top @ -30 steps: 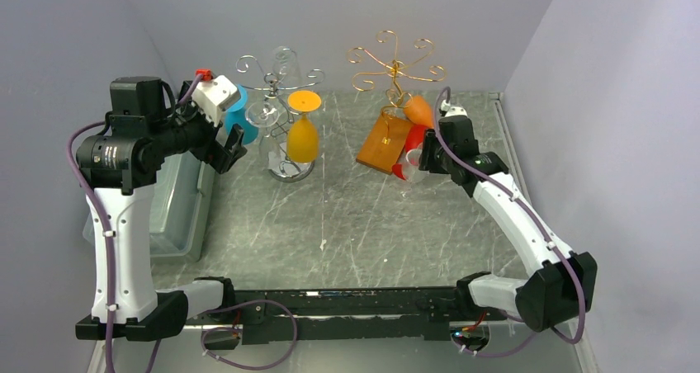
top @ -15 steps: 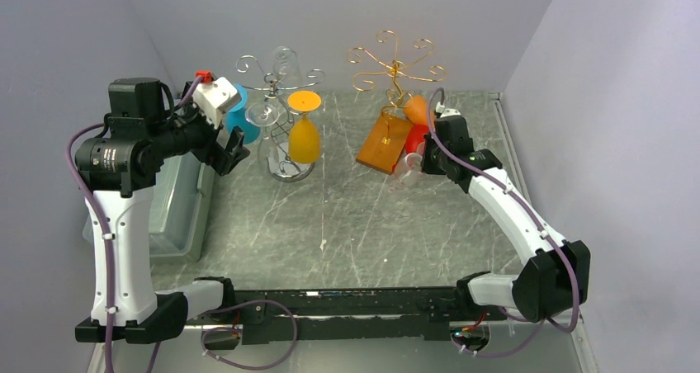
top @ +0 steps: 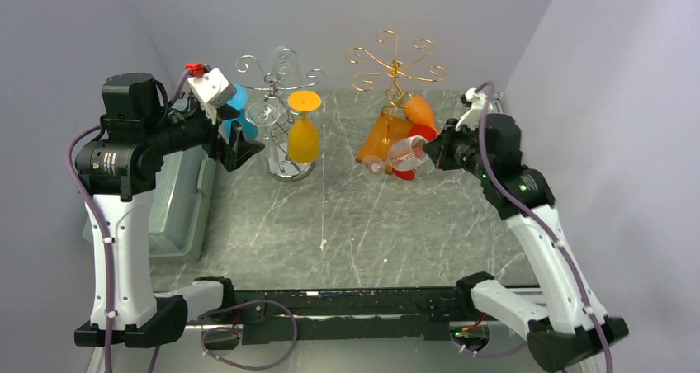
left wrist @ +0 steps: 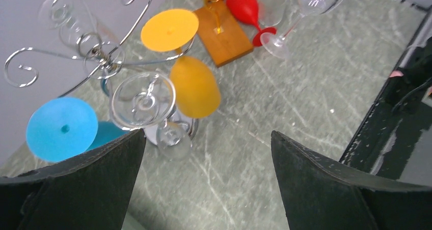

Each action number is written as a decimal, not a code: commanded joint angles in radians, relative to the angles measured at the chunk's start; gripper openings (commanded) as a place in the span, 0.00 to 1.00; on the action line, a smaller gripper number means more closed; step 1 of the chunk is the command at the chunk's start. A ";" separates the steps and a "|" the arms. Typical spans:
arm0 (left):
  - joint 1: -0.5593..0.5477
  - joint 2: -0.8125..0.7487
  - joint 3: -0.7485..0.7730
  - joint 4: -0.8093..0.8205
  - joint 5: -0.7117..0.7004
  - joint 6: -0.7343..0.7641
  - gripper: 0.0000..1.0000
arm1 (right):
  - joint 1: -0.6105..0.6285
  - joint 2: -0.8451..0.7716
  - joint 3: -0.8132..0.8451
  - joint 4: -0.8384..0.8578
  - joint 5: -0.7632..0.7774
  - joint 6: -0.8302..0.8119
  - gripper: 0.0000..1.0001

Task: Place the wine glass upside down on the wine glass rack
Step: Pick up the wine glass at the center of the board, then turn the wine glass upside down at the wine rack.

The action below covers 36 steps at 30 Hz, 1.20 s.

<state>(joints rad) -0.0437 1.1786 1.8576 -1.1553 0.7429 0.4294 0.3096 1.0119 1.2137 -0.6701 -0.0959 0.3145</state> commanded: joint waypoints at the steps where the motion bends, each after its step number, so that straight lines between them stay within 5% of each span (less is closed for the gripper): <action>1: -0.002 -0.020 -0.012 0.124 0.178 -0.120 0.99 | -0.003 -0.094 0.071 0.159 -0.240 0.039 0.00; 9: -0.044 0.052 -0.004 0.184 0.282 -0.241 0.98 | -0.003 -0.110 0.096 0.472 -0.421 0.196 0.00; 17: -0.267 0.182 0.071 0.137 0.143 -0.265 0.99 | -0.003 -0.057 0.115 0.658 -0.428 0.274 0.00; 25: -0.361 0.299 0.158 0.139 0.058 -0.305 0.99 | -0.003 -0.049 0.086 0.747 -0.409 0.297 0.00; 31: -0.381 0.352 0.216 0.154 0.017 -0.314 0.72 | -0.003 -0.058 0.059 0.779 -0.409 0.308 0.00; 36: -0.394 0.391 0.284 0.154 -0.037 -0.291 0.29 | -0.002 -0.061 0.024 0.809 -0.414 0.339 0.00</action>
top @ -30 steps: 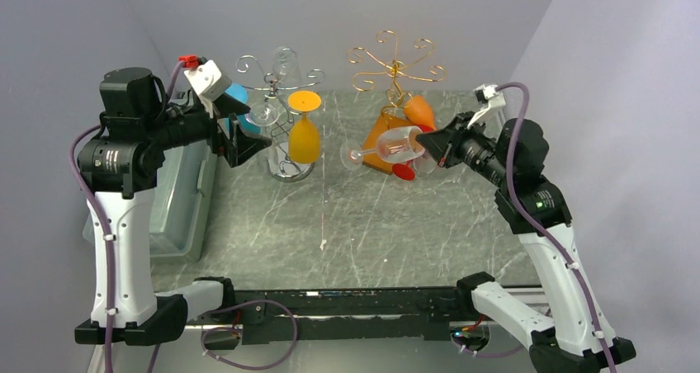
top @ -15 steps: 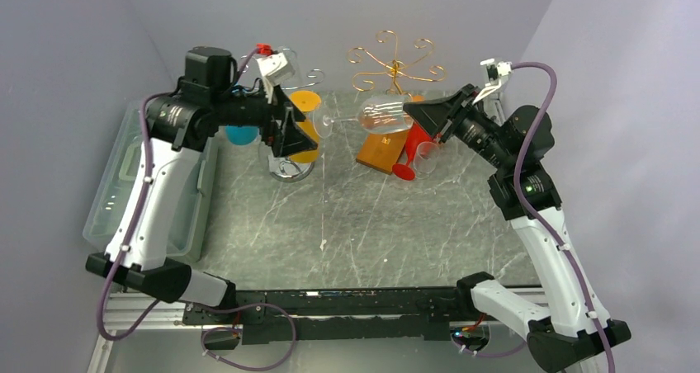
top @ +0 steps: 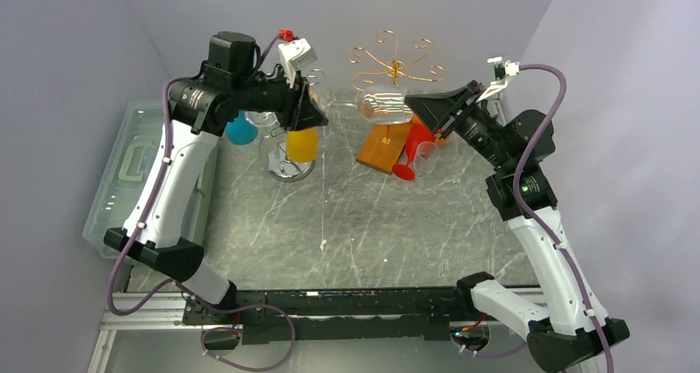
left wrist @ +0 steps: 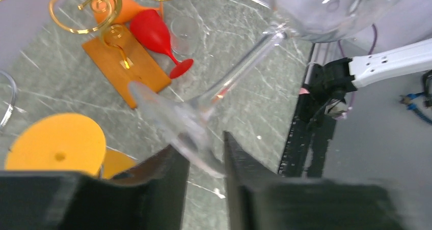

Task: Place the wine glass upside down on the wine glass rack
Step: Turn the wine glass upside down at the wine rack.

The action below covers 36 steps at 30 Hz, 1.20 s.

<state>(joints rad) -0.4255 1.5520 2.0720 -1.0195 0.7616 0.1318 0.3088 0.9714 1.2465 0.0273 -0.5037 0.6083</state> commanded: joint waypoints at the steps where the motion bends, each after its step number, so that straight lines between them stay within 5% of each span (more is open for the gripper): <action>1: -0.014 0.021 0.079 0.019 -0.066 0.015 0.22 | -0.001 -0.022 -0.020 0.120 -0.009 0.051 0.00; 7: -0.039 0.017 0.088 0.016 -0.105 0.113 0.00 | 0.000 -0.033 -0.086 0.183 -0.039 0.102 0.00; 15: -0.091 -0.037 0.051 0.045 -0.259 0.395 0.00 | 0.000 -0.030 -0.063 -0.006 -0.088 0.021 0.42; 28: -0.119 -0.111 0.001 0.063 -0.255 0.644 0.00 | -0.002 -0.044 0.023 -0.378 -0.046 -0.201 0.86; 36: -0.133 -0.145 -0.018 0.088 -0.271 0.767 0.00 | -0.002 -0.017 0.155 -0.624 0.056 -0.400 0.89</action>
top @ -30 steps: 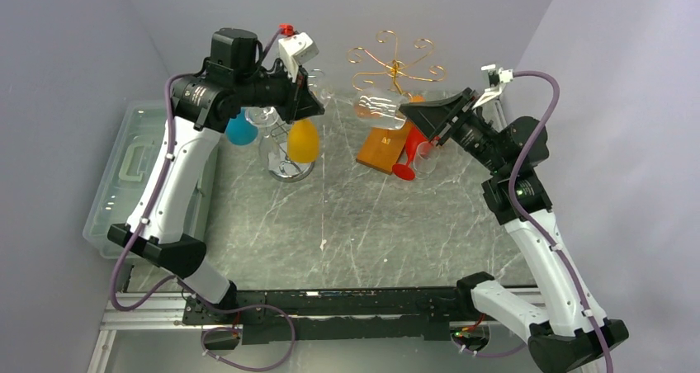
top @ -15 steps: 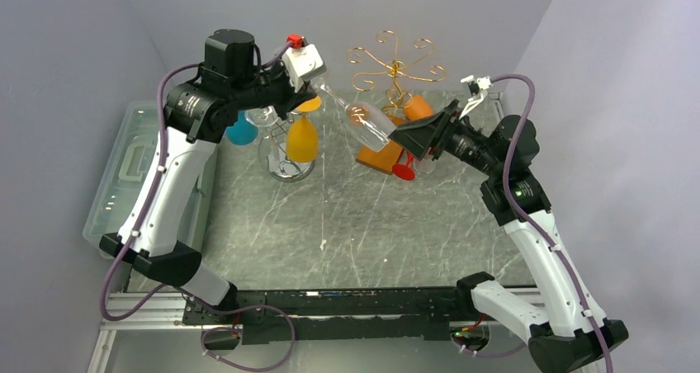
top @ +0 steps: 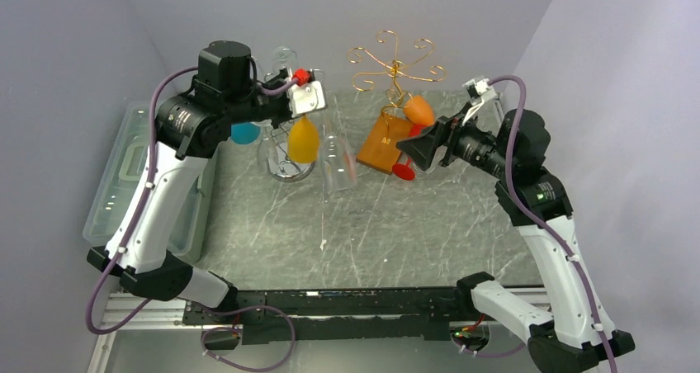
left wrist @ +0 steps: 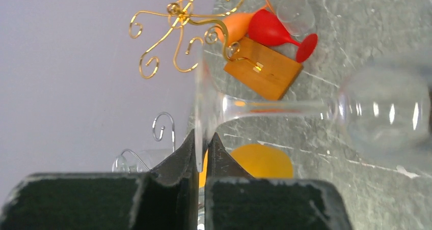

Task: Place the wine glass upside down on the wine glass rack
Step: Turn the wine glass upside down at the wine rack.

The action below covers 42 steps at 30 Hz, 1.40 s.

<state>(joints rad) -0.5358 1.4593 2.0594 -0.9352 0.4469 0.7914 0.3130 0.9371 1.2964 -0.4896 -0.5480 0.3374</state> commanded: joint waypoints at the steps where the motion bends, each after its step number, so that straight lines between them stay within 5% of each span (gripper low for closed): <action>1: -0.026 -0.058 -0.008 0.006 0.043 0.121 0.00 | -0.006 0.029 0.121 -0.135 0.115 -0.142 0.88; 6: -0.056 -0.082 -0.045 0.011 -0.002 0.202 0.00 | -0.006 0.025 0.126 -0.097 0.082 -0.123 0.89; 13: -0.154 -0.138 -0.189 0.146 -0.114 0.323 0.00 | 0.025 -0.006 -0.082 0.339 -0.169 0.128 1.00; 20: -0.222 -0.164 -0.262 0.281 -0.190 0.410 0.00 | 0.263 0.040 -0.146 0.411 -0.064 0.045 1.00; 27: -0.268 -0.162 -0.266 0.317 -0.261 0.460 0.00 | 0.326 0.080 -0.236 0.485 -0.010 0.011 1.00; 34: -0.286 -0.167 -0.268 0.328 -0.280 0.482 0.00 | 0.435 0.096 -0.304 0.548 0.217 -0.081 1.00; 38: -0.296 -0.176 -0.288 0.337 -0.283 0.466 0.00 | 0.440 0.052 -0.379 0.664 0.292 -0.079 0.79; 39: -0.299 -0.180 -0.296 0.345 -0.282 0.457 0.03 | 0.439 0.038 -0.403 0.689 0.314 -0.088 0.71; 40: -0.303 -0.185 -0.308 0.353 -0.281 0.447 0.16 | 0.439 0.024 -0.423 0.711 0.344 -0.105 0.64; 42: -0.310 -0.193 -0.323 0.358 -0.284 0.416 0.73 | 0.439 0.007 -0.450 0.725 0.400 -0.148 0.57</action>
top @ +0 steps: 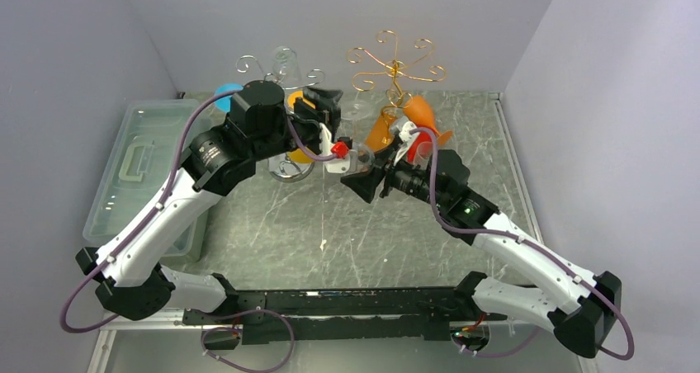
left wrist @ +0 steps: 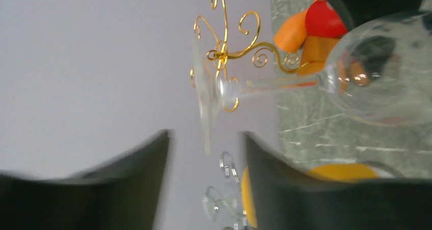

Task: Place the wine glass upside down on the wine glass rack
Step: Turn the wine glass upside down at the wine rack.

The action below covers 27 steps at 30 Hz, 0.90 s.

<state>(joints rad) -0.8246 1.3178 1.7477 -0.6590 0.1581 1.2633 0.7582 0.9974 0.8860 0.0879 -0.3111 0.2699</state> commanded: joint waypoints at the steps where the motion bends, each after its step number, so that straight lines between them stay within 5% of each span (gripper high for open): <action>1: -0.024 -0.051 -0.010 0.062 0.003 -0.061 0.88 | -0.008 -0.062 -0.055 0.149 0.204 -0.105 0.56; 4: -0.026 -0.042 0.012 0.025 -0.018 -0.120 0.99 | -0.034 -0.102 -0.125 0.202 0.285 -0.166 0.56; 14: -0.026 0.036 0.157 -0.070 -0.127 -0.337 0.99 | -0.314 -0.173 -0.229 0.225 0.220 -0.153 0.56; 27: -0.026 0.067 0.217 -0.179 -0.190 -0.405 1.00 | -0.463 -0.008 -0.159 0.237 0.185 -0.229 0.57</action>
<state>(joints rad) -0.8478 1.3876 1.9099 -0.8188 0.0154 0.8955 0.3286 0.9539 0.6464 0.2180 -0.0898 0.0784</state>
